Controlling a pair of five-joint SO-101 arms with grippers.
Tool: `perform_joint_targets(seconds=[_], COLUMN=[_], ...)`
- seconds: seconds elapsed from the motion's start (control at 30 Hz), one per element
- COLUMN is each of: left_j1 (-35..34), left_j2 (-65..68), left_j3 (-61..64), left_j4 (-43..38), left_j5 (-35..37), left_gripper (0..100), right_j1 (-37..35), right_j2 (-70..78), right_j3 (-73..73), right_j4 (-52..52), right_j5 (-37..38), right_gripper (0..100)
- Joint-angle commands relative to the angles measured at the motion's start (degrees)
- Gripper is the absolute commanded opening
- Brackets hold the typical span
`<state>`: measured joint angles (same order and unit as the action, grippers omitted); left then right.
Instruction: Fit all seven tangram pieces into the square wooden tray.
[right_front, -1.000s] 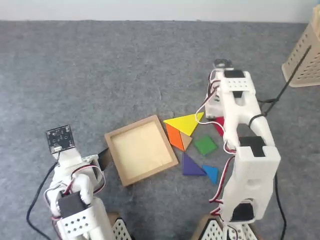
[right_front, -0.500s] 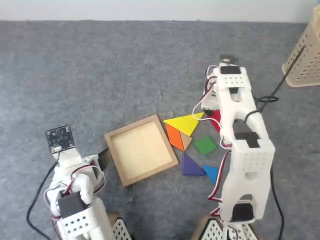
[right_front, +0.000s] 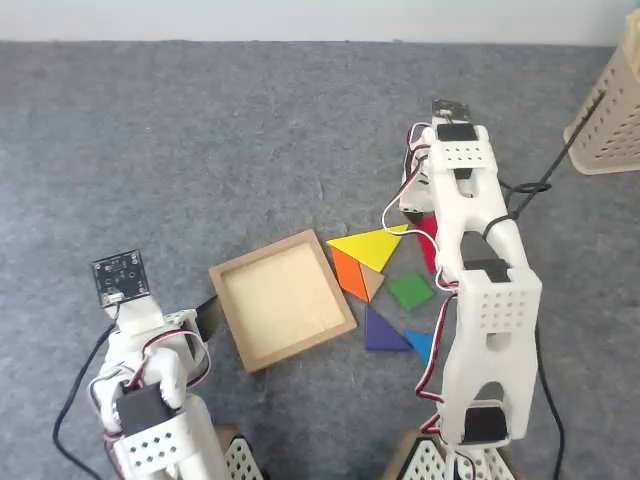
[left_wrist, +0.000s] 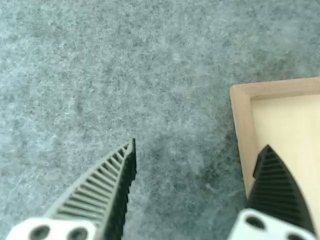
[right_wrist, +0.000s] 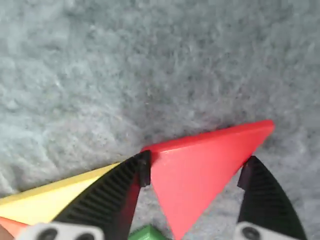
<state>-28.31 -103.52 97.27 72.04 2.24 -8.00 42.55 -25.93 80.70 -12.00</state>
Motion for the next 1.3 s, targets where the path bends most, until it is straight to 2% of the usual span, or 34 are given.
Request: perform_joint_targets(seconds=[0.0,0.27,0.57,1.13,1.27], left_j1=[-0.26,-0.26,-0.26,-0.26,-0.26], left_j2=[-0.79,-0.79,-0.79,-0.79,-0.79], left_j3=[-0.75,-0.75,-0.75,-0.75,-0.75], left_j4=[0.35,0.35,0.35,0.35,0.35], left_j5=[-0.09,-0.09,-0.09,-0.09,-0.09], left_gripper=[35,35,35,35,35], right_j1=[-0.13,-4.7,-5.05,1.71,3.65], right_j2=[-1.8,-6.81,-5.49,1.1,0.66], right_j3=[-1.14,-0.88,0.53,1.05,1.05], right_j4=[3.03,4.18,2.15,5.05,5.49], right_j5=[2.29,0.18,-1.93,-2.02,-1.93], right_gripper=[28.5,28.5,28.5,28.1,20.1])
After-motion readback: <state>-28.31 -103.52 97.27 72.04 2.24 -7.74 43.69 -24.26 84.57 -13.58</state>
